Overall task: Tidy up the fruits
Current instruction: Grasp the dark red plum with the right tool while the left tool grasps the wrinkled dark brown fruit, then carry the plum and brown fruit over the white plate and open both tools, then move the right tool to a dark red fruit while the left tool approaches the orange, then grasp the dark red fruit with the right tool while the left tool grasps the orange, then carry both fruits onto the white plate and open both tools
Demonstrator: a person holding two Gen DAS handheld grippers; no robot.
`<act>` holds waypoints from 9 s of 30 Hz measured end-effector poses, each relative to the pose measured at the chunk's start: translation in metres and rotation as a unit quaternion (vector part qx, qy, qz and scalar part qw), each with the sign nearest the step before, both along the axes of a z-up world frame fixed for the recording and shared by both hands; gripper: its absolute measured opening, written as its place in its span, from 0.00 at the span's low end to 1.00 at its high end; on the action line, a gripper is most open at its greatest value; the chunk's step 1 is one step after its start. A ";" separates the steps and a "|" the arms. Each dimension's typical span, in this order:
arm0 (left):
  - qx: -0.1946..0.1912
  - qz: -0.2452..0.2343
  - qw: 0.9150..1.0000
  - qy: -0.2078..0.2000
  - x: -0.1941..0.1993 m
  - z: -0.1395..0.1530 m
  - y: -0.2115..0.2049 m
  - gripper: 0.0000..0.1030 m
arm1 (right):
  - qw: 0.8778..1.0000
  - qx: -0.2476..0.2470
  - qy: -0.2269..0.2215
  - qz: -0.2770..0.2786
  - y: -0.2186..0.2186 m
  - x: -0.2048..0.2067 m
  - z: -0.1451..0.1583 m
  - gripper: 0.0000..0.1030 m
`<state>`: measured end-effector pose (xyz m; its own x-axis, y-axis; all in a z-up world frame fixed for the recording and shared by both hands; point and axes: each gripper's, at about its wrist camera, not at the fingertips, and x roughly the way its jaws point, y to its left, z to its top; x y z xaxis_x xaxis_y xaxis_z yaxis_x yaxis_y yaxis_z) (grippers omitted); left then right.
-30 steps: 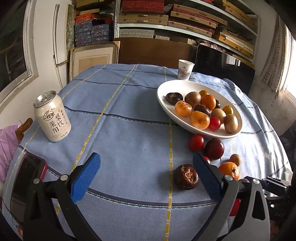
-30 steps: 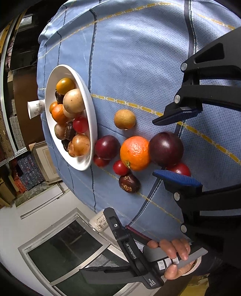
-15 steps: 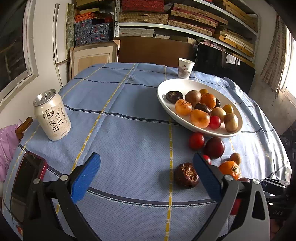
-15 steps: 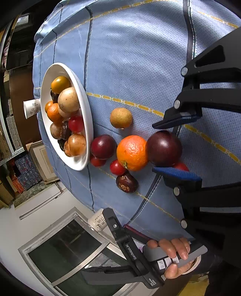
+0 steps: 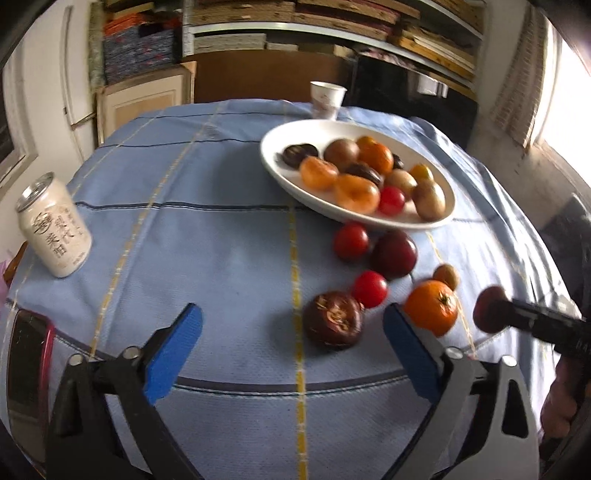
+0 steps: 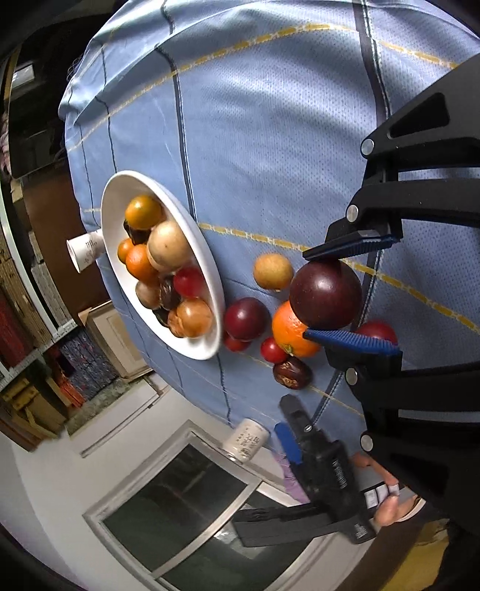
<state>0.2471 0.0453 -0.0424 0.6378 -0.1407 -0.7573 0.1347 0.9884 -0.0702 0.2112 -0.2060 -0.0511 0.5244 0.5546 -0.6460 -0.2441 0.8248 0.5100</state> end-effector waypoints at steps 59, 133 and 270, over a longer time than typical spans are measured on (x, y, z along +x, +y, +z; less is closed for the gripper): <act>-0.040 -0.058 0.997 -0.019 0.004 0.023 -0.010 0.40 | 0.996 -0.043 -0.073 0.000 0.008 0.014 0.032 0.36; -0.026 0.082 0.996 -0.017 0.018 0.010 0.006 0.93 | 0.975 -0.200 -0.035 0.086 0.044 -0.009 -0.011 0.55; 0.030 0.055 0.996 -0.067 0.111 0.067 -0.041 0.92 | 0.986 -0.090 -0.127 -0.053 0.012 0.088 0.050 0.52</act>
<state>0.3584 0.0045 0.0244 0.7430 -0.0226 -0.6689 0.0303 0.9995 -0.0001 0.2988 -0.1943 -0.0009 0.7308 0.3759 -0.5697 -0.2515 0.9243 0.2871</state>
